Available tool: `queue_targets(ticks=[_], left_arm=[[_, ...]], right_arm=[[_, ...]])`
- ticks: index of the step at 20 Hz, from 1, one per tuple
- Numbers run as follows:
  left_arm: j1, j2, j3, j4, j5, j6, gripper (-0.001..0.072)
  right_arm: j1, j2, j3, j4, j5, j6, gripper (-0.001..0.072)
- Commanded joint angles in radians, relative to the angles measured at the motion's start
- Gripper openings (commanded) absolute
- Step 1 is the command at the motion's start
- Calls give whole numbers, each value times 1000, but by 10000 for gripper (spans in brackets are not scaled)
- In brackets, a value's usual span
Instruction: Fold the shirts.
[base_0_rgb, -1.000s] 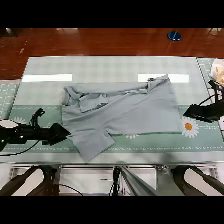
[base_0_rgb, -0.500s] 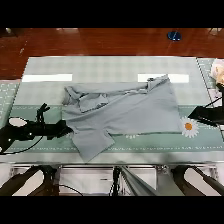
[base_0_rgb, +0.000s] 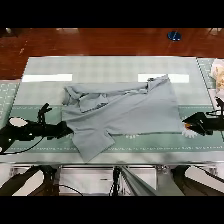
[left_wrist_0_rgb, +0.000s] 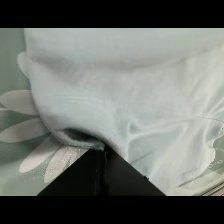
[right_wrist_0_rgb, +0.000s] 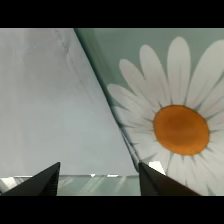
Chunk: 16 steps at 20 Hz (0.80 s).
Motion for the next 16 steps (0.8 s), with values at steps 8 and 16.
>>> queue_targets(ticks=[8, 16], left_arm=[[-1, 0, 0, 0, -3, 28, 25], [-1, 1, 20, -13, -8, 40, 25]], right_arm=[[-12, -63, -57, -12, -54, -13, 520], [-13, -63, -198, 257, -161, -89, 27]])
